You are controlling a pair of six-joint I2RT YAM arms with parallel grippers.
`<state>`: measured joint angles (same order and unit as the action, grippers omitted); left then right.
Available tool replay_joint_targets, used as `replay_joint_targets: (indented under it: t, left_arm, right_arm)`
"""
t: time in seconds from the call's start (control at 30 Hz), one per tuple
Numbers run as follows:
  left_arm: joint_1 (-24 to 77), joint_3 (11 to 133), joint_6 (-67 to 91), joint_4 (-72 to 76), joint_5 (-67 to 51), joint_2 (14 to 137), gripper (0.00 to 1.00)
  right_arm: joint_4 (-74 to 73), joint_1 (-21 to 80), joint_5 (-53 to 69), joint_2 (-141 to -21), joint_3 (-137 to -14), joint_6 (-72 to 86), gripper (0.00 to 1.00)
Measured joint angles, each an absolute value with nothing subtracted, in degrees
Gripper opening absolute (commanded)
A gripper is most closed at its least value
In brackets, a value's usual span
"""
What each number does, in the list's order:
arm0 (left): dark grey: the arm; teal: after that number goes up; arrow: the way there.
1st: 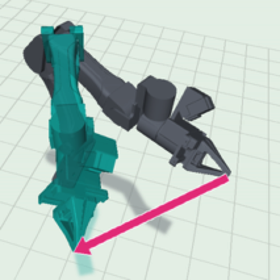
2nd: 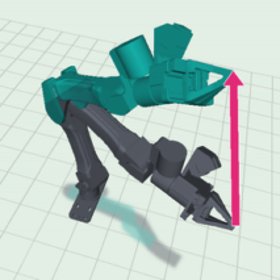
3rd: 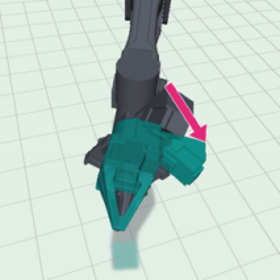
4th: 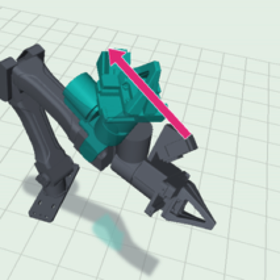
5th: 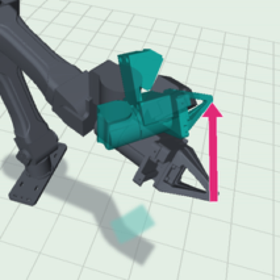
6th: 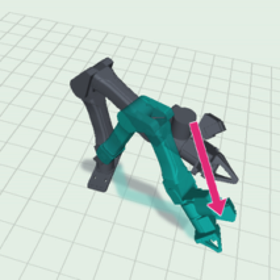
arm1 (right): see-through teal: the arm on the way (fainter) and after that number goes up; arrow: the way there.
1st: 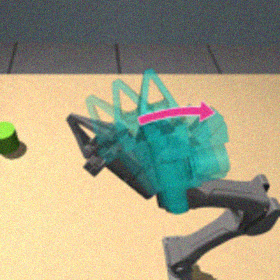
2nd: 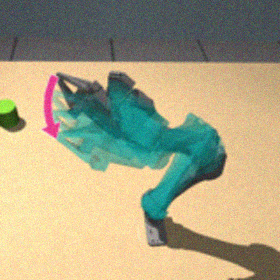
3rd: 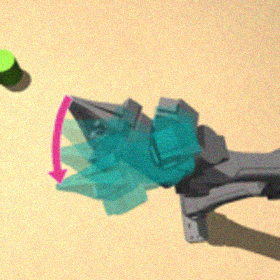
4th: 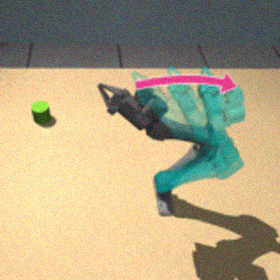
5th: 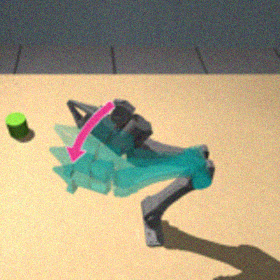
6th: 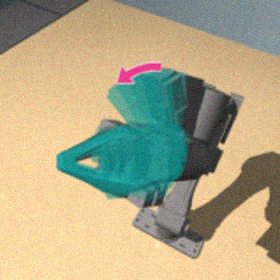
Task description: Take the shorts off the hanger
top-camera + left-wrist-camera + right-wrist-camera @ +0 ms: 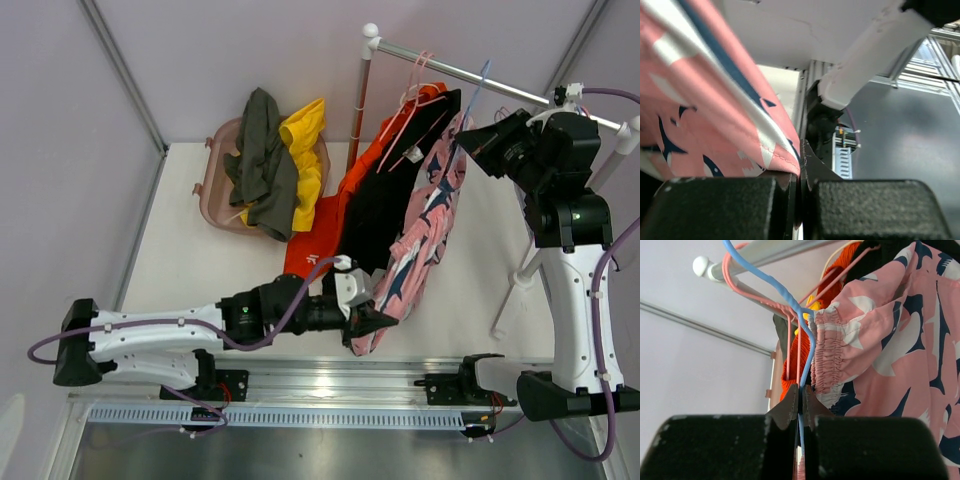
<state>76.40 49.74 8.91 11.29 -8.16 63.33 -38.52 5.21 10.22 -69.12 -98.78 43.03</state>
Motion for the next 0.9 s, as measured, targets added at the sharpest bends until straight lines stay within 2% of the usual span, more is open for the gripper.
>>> replay_joint_targets:
  t: [0.27, 0.5, 0.67, 0.9]
  left_arm:
    - [88.3, 67.9, 3.1, 3.8, 5.1, 73.3, 0.0]
    - [90.8, 82.6, -5.8, -7.6, 19.5, 78.1, 0.0]
    - [91.1, 86.2, -12.1, -14.4, 28.8, 80.4, 0.0]
    - [92.1, 87.5, -15.3, -20.3, 31.2, 83.7, 0.0]
  right_arm:
    - [-38.3, 5.2, 11.0, -68.7, -97.7, 43.1, 0.0]
    - [-36.3, 5.1, 9.6, -68.3, -96.5, 43.0, 0.0]
    - [-34.5, 4.9, 8.2, -67.8, -95.4, 42.8, 0.0]
    - [-33.2, 4.9, 8.0, -67.8, -93.2, 42.9, 0.0]
